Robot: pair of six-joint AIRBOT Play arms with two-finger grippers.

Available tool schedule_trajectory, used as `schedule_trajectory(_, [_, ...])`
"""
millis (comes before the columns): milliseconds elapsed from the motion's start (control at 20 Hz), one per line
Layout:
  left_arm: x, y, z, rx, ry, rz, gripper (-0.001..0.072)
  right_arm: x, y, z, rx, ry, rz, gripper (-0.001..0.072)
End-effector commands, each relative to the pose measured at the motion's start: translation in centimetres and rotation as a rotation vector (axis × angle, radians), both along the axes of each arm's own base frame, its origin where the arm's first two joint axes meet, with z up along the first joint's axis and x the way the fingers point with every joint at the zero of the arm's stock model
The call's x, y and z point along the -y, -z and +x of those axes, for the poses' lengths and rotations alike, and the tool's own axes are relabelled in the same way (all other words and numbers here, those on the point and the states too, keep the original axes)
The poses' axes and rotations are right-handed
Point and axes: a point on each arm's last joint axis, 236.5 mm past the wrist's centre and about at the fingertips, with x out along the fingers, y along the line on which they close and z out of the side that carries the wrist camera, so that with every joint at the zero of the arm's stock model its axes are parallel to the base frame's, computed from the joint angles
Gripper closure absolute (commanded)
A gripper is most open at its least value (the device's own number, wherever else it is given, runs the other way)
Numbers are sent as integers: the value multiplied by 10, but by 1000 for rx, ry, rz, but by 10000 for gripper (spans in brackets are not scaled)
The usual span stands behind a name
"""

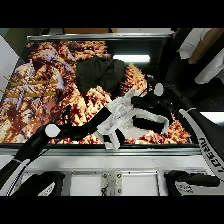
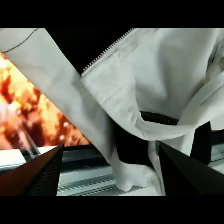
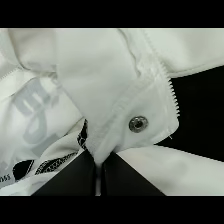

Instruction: Fold the clothes and pants, and hang the long-sleeved shirts on hangers.

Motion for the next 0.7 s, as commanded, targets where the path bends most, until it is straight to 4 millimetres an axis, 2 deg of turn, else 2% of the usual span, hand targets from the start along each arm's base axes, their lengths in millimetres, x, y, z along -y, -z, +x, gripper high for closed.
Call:
schedule_trajectory(0, [31,18,3,-105,-26,-88,88,3,-14,0,36,-24,-11,693])
schedule_trajectory(150, [53,33,14,-139,-14,-84,88,3,-12,-7,18,-61,-25,693])
schedule_trajectory(400, [58,40,51,-159,-47,-88,88,5,-10,-15,-13,-85,-36,693])
schedule_trajectory(500, [61,43,54,-180,-38,-89,88,5,-9,-16,-15,-85,-36,692])
schedule_trajectory(650, [67,49,49,-230,-4,-90,88,5,-9,-16,-15,-86,-37,692])
